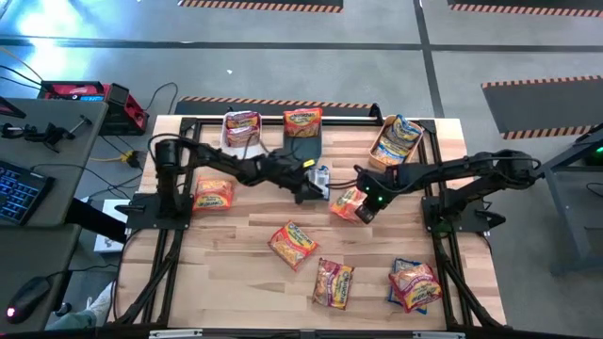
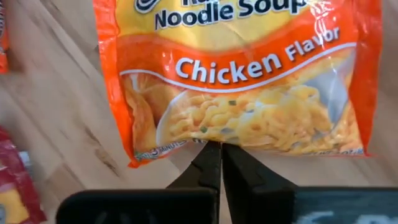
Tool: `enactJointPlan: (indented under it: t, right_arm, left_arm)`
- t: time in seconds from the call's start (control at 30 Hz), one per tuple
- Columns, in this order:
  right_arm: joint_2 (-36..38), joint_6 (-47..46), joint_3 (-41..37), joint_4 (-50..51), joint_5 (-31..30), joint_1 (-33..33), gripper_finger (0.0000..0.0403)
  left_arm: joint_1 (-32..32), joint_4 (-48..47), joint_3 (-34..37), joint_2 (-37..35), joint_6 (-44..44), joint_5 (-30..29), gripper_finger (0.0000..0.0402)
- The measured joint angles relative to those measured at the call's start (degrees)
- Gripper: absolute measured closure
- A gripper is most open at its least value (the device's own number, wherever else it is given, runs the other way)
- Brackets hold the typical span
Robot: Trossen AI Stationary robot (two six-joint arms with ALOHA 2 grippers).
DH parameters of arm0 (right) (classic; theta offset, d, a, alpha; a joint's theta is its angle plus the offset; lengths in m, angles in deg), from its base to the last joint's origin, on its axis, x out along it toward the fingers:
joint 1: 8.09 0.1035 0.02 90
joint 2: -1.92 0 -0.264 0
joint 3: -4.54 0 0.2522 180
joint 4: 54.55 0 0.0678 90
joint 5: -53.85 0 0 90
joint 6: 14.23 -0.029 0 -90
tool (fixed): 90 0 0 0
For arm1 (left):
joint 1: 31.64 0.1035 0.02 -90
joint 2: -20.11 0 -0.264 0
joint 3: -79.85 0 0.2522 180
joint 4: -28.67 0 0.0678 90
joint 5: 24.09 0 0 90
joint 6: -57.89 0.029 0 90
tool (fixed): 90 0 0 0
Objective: Sort Maruchan noodles
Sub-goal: Put the orange noodle pack into the blue bin
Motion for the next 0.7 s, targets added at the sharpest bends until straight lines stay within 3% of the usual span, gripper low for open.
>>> enactJointPlan:
  t: [0.17, 0.3, 0.7]
  right_arm:
    - [0.0, 2.8, 0.0, -1.1, -2.6, 0.0, 0.0403]
    - [0.0, 4.8, 0.0, -3.3, -3.0, 0.0, 0.0403]
    - [0.0, 7.5, 0.0, -6.8, -3.0, 0.0, 0.0403]
  left_arm:
    - [-0.8, -9.0, -7.9, 4.4, 6.3, 0.4, 0.0208]
    - [-1.7, -18.6, -13.4, 6.4, 15.6, -3.9, 0.0193]
    - [-3.0, -24.2, -22.9, 12.8, 22.6, -4.2, 0.0195]
